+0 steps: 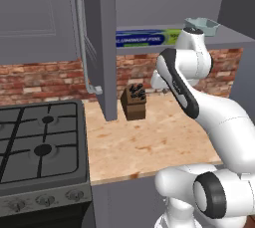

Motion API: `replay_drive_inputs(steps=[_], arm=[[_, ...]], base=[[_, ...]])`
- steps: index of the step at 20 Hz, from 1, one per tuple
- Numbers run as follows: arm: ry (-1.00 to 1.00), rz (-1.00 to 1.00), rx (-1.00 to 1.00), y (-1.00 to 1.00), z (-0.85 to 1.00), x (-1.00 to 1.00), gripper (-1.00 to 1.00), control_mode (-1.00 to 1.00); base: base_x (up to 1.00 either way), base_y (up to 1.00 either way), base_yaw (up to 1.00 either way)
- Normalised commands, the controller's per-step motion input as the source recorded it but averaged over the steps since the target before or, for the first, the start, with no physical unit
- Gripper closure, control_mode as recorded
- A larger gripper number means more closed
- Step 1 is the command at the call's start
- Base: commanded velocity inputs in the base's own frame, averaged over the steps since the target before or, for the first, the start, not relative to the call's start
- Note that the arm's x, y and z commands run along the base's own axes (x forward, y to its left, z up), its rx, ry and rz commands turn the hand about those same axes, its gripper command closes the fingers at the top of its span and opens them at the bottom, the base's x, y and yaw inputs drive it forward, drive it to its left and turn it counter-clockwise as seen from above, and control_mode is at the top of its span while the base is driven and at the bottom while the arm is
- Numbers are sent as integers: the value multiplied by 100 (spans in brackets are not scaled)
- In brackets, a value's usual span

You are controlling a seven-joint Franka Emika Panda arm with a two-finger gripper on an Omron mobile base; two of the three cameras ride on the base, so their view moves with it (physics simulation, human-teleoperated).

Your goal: Retrieve the tupperware and aluminum foil from the cabinet and place them on the dining counter near the plate with lemon wedge and broccoli to prepare for storing leftovers.

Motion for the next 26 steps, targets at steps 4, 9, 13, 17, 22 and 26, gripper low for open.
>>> replay_drive_inputs(steps=[4, 9, 13, 17, 22, 26], arm=[[-7, 4, 1, 0, 0, -5, -100, -100], [-22, 1, 3, 0, 33, -3, -100, -100], [-27, 0, 3, 0, 70, 0, -100, -100], [-23, 1, 5, 0, 79, 0, -100, -100], [-18, 10, 7, 0, 70, 1, -100, -100], [-13, 20, 3, 0, 49, 10, -100, -100]], base=[[0, 0, 0], [0, 0, 0], [0, 0, 0], [0, 0, 0], [0, 0, 0], [0, 0, 0]])
